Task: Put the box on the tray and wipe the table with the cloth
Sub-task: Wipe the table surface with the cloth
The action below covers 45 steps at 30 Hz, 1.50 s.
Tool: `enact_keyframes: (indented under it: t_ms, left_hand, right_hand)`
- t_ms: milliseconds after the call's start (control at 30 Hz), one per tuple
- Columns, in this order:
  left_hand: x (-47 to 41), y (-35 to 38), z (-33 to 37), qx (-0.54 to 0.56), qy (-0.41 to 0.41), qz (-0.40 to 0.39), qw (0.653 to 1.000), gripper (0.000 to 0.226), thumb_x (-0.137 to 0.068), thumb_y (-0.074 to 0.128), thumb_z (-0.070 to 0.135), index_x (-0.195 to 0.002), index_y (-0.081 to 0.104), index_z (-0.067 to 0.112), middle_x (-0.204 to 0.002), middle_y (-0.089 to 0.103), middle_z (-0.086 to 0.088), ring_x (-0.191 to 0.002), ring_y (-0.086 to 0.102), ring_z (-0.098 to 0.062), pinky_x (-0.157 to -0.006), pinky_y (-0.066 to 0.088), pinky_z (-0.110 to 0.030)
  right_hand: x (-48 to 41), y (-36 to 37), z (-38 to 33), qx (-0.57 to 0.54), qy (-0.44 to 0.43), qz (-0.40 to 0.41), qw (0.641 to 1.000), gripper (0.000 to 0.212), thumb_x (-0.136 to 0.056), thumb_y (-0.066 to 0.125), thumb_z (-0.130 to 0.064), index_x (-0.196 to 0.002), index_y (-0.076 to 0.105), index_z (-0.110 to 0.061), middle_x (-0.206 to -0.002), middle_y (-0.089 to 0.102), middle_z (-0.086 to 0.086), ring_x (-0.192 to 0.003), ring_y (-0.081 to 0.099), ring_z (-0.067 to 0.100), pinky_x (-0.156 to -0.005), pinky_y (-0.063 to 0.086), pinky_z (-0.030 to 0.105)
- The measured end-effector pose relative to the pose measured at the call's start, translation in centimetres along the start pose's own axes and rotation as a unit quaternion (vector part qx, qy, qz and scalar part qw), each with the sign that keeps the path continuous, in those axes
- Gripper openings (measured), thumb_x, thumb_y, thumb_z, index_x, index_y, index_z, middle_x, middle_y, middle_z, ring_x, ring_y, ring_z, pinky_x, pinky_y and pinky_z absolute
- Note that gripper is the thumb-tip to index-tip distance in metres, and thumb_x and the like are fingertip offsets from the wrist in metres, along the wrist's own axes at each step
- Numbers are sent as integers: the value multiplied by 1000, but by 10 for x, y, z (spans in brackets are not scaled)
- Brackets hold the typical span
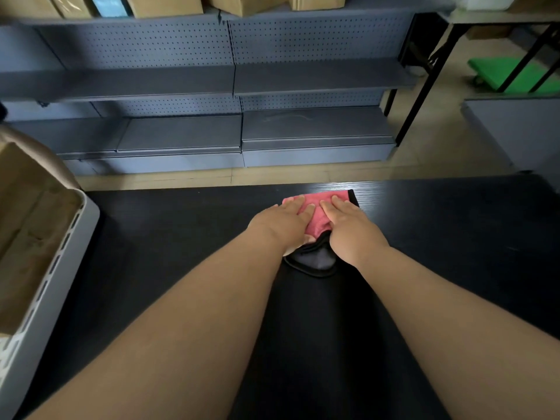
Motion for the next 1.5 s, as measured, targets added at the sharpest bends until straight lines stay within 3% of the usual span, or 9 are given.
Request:
enact_keyframes:
  t_ms: [600, 1100, 1500]
  left_hand:
    - [39, 22, -11, 18, -13, -2, 1000, 70, -99, 38, 43, -152, -2, 22, -161, -10, -1, -149, 2, -21, -119, 9, -36]
    - [182, 94, -42, 45, -28, -9, 999, 70, -99, 40, 40, -153, -2, 22, -161, -11, -2, -149, 3, -21, -119, 9, -35]
    - [304, 162, -76, 18, -13, 0, 1000, 70, -99, 40, 40, -153, -1, 20, -161, -9, -4, -149, 4, -22, -119, 11, -36]
  right_hand:
    - [35, 14, -30, 26, -5, -12, 1000, 63, -95, 31, -4, -151, 9, -22, -161, 3, 1, -148, 3, 22, -122, 7, 35]
    - [147, 80, -120, 18, -11, -46, 999, 62, -97, 30, -7, -151, 5, -25, -161, -2, -4, -148, 0, 20, -121, 14, 41]
    - [250, 144, -203, 11, -12, -48, 999, 60, -98, 28, -8, -151, 5, -26, -161, -3, -6, -148, -2, 18, -120, 15, 38]
Point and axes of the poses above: each hand's wrist, its own x-axis away from the middle knuckle, its own y-axis out of the palm, z = x × y, the point moved 3 cm from there along -x, towards the middle knuckle
